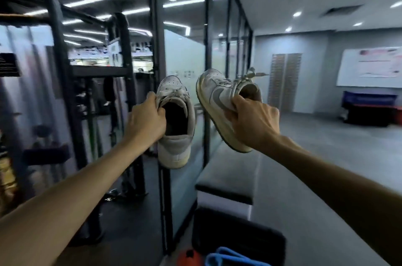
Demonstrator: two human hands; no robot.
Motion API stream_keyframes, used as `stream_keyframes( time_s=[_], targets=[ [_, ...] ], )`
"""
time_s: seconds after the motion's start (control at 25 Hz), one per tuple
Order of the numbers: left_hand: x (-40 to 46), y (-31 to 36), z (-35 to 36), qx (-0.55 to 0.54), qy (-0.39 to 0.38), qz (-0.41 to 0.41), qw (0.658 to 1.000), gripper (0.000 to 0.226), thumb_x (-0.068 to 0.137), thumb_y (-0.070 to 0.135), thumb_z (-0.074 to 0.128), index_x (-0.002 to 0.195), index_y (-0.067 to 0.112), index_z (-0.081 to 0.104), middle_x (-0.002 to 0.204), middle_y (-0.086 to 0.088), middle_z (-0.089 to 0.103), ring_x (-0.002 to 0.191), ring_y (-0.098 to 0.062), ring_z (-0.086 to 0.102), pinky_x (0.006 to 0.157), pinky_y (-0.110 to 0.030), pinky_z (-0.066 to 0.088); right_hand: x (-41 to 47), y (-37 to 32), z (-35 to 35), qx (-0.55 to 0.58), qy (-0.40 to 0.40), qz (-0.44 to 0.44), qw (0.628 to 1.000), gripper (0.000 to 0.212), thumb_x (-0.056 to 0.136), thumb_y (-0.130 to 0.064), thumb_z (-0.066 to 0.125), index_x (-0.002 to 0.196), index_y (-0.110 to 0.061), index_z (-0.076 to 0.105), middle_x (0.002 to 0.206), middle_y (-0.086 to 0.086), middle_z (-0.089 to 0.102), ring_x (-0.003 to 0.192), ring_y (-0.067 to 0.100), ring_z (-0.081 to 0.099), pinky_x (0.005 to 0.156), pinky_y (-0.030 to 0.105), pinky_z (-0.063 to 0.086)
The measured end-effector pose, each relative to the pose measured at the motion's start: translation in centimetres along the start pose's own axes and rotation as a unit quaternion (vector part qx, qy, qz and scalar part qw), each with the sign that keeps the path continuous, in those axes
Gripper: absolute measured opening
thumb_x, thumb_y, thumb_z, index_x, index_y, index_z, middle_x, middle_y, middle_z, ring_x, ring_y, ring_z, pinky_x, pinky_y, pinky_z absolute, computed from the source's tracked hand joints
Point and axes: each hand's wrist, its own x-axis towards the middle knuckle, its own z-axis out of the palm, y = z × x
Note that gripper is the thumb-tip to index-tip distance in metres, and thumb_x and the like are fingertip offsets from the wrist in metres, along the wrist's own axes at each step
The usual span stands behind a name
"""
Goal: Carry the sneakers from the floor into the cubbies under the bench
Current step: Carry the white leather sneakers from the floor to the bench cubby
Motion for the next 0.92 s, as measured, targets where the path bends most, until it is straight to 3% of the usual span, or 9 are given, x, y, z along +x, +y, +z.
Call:
stream_keyframes(
  time_s=[0.12,0.2,0.44,0.68,0.76,0.92],
  targets=[
    [-0.3,8.4,6.3,-0.062,-0.024,0.035,0.997,0.015,0.091,0.019,0.047,0.104,0.011,0.047,0.093,-0.026,0.061,0.090,-0.047,0.057,0.071,-0.045,0.044,-2.8,9.3,-3.3,-0.057,0.006,0.038,0.998,0.026,0.097,-0.038,0.038,0.108,-0.019,0.051,0.097,0.004,0.066,0.083,0.034,0.061,0.063,0.035,0.033],
    [-1.0,14.0,10.1,-0.100,-0.037,0.047,0.993,0.019,0.090,0.018,0.049,0.107,0.011,0.050,0.098,-0.029,0.062,0.091,-0.047,0.057,0.074,-0.046,0.046,-4.7,15.1,-5.3,-0.082,0.016,0.061,0.995,0.026,0.096,-0.039,0.038,0.105,-0.018,0.051,0.096,0.003,0.067,0.081,0.033,0.062,0.064,0.036,0.037],
    [-5.3,33.2,22.5,-0.214,-0.091,0.088,0.969,0.027,0.091,0.019,0.050,0.118,0.022,0.053,0.107,-0.024,0.064,0.096,-0.046,0.058,0.072,-0.041,0.041,-11.0,36.1,-11.8,-0.180,0.032,0.121,0.976,0.028,0.095,-0.041,0.038,0.102,-0.017,0.052,0.094,0.002,0.067,0.082,0.032,0.062,0.064,0.036,0.041],
    [-6.5,47.3,31.7,-0.288,-0.126,0.092,0.945,0.040,0.090,0.011,0.051,0.127,0.023,0.057,0.117,-0.019,0.065,0.102,-0.041,0.059,0.083,-0.039,0.045,-14.6,50.9,-14.6,-0.214,0.046,0.174,0.960,0.023,0.095,-0.038,0.040,0.093,-0.016,0.048,0.086,0.003,0.066,0.072,0.032,0.062,0.067,0.040,0.050],
    [-6.6,51.3,35.4,-0.294,-0.144,0.102,0.939,0.036,0.090,0.013,0.052,0.123,0.023,0.057,0.113,-0.019,0.065,0.103,-0.041,0.059,0.086,-0.041,0.046,-15.3,55.8,-14.5,-0.234,0.048,0.187,0.953,0.021,0.095,-0.035,0.042,0.094,-0.016,0.049,0.086,0.003,0.066,0.072,0.032,0.063,0.062,0.035,0.045],
    [-6.3,58.3,43.4,-0.287,-0.147,0.154,0.934,0.020,0.088,0.015,0.051,0.107,0.018,0.053,0.095,-0.020,0.066,0.090,-0.044,0.060,0.076,-0.047,0.049,-15.7,64.9,-13.4,-0.283,0.034,0.207,0.936,0.013,0.096,-0.028,0.044,0.093,-0.016,0.048,0.086,0.002,0.066,0.069,0.030,0.061,0.056,0.030,0.034]
  ],
)
